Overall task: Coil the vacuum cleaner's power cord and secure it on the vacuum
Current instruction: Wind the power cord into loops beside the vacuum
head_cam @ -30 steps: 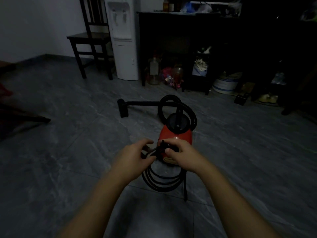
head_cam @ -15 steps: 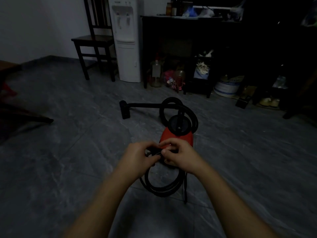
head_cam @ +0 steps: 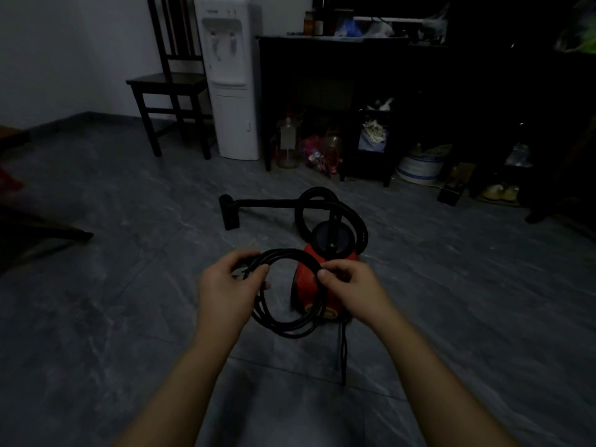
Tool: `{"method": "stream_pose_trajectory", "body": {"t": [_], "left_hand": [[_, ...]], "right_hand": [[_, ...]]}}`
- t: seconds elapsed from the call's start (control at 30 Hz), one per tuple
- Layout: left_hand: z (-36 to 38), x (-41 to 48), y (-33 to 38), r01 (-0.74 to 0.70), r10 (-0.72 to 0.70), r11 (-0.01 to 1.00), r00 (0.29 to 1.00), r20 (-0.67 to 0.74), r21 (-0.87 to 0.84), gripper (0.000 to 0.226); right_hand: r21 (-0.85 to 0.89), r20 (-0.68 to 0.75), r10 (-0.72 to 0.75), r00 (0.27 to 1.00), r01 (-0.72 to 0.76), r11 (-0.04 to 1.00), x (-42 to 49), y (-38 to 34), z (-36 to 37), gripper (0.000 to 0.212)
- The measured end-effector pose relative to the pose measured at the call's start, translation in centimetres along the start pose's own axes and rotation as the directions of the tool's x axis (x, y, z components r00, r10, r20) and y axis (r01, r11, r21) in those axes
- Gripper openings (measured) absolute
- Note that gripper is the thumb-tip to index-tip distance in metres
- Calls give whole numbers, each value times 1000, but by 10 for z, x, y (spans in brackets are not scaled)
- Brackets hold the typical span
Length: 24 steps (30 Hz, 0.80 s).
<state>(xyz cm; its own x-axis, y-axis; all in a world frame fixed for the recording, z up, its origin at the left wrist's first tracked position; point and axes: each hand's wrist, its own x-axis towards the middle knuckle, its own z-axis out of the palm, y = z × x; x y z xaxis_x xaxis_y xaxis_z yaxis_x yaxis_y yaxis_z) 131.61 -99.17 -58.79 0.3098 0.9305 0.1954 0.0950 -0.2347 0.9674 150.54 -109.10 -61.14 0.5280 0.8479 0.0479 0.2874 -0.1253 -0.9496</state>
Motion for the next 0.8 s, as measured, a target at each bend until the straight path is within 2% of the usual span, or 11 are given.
{"method": "stream_pose_trajectory", "body": {"t": [0.17,0.33,0.43,0.57,0.8], "left_hand": [[2,2,-3,101,-97,993,994,59,-62,15],[0,10,-14,115,-137,986,972,189,120,14],[-1,11,-22,60,-148,951,951,272,304,18],[-1,10,-31,-102,-111,872,911,397,478,20],[1,3,-21,-177,-140,848,834,533,500,32]], "right_hand": [[16,-31,20,999,-20,1000,4,7,3,12],[-57,-43,-15,999,13,998,4,8,1,8],[-102,-26,-12,1000,10,995,2,8,-5,14],[-288,46,-46,998,57,956,1,9,-7,17],[-333,148,-58,987,105,937,-5,5,-4,16]]}}
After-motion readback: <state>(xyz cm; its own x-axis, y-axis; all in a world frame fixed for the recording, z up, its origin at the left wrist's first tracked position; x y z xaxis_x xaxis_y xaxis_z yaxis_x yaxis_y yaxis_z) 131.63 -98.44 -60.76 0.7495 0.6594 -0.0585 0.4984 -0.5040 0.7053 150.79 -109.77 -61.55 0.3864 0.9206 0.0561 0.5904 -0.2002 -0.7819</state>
